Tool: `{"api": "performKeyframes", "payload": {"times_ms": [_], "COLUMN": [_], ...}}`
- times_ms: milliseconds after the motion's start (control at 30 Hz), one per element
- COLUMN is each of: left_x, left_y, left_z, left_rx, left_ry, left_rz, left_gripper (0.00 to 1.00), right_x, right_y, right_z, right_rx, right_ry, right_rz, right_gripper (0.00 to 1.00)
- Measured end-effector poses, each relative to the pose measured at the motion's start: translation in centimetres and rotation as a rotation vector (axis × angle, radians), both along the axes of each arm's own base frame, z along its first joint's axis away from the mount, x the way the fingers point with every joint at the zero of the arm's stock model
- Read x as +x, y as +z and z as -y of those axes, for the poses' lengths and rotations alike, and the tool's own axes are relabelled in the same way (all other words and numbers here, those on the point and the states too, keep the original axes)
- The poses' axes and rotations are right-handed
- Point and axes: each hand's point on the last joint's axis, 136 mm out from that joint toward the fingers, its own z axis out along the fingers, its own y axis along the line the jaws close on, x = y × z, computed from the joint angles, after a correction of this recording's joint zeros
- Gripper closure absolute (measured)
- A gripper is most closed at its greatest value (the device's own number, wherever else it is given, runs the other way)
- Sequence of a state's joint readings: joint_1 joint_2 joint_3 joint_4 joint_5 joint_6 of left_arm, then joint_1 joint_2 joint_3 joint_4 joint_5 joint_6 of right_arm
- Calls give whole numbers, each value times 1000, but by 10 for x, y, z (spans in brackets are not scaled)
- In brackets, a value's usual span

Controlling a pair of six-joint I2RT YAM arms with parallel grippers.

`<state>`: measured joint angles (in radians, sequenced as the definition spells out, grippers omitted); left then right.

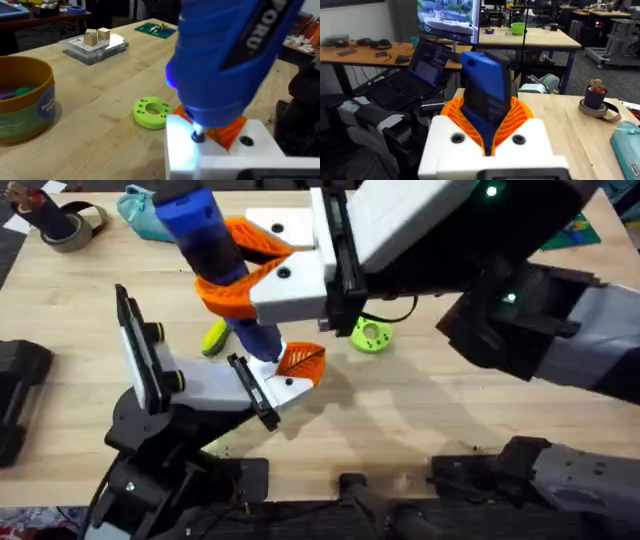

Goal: Pick up the gripper from the table and insert it into the empty holder that is missing its gripper. Then pick up a screw, insert it into the mounting hole, and use the screwdriver to tighten it. Finally, clean up the table by picking up the vegetable and placing it into the bucket.

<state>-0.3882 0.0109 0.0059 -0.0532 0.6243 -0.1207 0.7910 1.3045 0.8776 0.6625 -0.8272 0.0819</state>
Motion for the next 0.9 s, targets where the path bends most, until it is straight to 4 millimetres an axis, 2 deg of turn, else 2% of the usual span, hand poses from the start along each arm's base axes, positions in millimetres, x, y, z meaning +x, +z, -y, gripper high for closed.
{"api": "performKeyframes", "payload": {"times_ms": [567,900], "left_x": [0,0], "left_y": [0,0], "left_z": [0,0], "left_rx": [0,0], "left_ry": [0,0], "left_rz": [0,0], "left_gripper": [987,987], "right_x": [-1,8], "right_y": [5,10], "right_z": [1,2], "right_rx": [25,21], "right_ry": [1,-24], "right_rz": [5,-49], "right_gripper": [956,955]}}
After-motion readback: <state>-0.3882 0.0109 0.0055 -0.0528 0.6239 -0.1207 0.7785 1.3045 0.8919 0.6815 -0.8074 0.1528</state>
